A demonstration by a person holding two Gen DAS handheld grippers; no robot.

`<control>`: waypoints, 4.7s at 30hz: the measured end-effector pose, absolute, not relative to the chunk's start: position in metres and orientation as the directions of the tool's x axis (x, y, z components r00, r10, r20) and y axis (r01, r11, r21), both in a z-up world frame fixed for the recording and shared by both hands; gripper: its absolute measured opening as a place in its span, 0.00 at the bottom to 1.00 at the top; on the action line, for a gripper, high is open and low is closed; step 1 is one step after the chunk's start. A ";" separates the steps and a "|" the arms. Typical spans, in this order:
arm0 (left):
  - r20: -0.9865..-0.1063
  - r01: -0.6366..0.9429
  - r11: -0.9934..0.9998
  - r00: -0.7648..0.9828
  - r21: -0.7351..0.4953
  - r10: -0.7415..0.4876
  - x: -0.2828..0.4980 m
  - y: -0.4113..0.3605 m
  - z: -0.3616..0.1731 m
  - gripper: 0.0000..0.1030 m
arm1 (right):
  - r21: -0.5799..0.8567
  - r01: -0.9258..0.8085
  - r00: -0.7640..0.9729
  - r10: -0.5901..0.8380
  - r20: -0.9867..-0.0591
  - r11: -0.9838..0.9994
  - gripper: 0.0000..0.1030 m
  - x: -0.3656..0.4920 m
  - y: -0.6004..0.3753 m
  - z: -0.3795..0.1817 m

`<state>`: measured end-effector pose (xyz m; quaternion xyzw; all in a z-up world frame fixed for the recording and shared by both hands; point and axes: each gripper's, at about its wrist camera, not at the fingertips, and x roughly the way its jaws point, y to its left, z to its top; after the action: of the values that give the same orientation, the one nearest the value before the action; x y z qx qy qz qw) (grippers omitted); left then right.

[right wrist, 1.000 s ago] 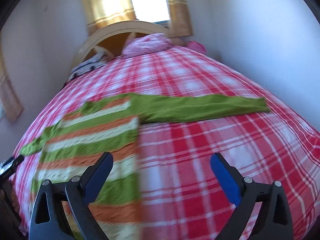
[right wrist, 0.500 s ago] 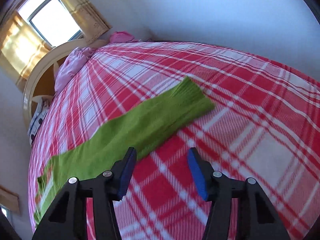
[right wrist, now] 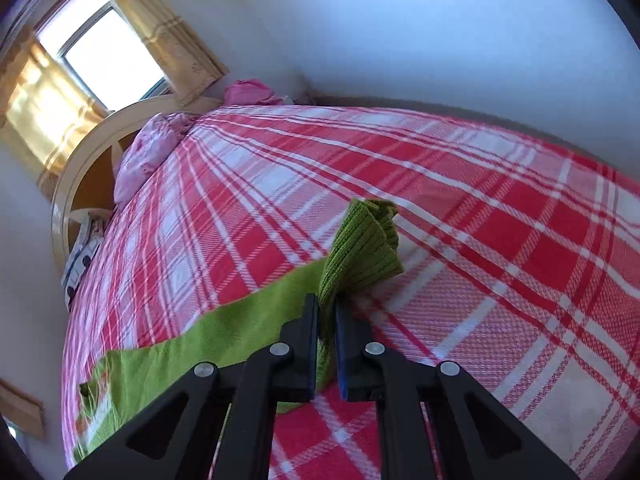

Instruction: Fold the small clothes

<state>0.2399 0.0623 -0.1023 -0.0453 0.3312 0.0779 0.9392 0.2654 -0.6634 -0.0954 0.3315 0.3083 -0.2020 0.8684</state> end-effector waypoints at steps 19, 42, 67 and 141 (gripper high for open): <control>-0.638 -0.235 0.971 0.755 -0.043 0.154 0.266 0.098 -0.114 1.00 | 0.305 0.250 0.830 -0.041 -0.556 0.919 0.06 0.332 -0.525 0.012; -0.718 -0.310 0.948 0.676 -0.069 0.169 0.275 0.116 -0.132 1.00 | 0.284 -0.183 0.845 0.298 -0.443 0.941 0.06 0.386 -0.296 0.080; -0.731 -0.275 0.955 0.674 -0.116 0.105 0.276 0.118 -0.135 1.00 | 0.268 -0.403 0.587 0.472 -0.658 0.875 0.30 0.414 -0.099 -0.104; -0.747 -0.077 0.993 0.664 -0.095 -0.019 0.350 0.081 -0.134 0.07 | 0.247 -0.258 0.572 0.354 -0.740 0.934 0.69 0.381 -0.199 -0.133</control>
<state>0.3501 0.0810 -0.1343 -0.0591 0.4093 0.0159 0.9104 0.3807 -0.1994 -0.1333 0.0558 0.4288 0.1730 0.8849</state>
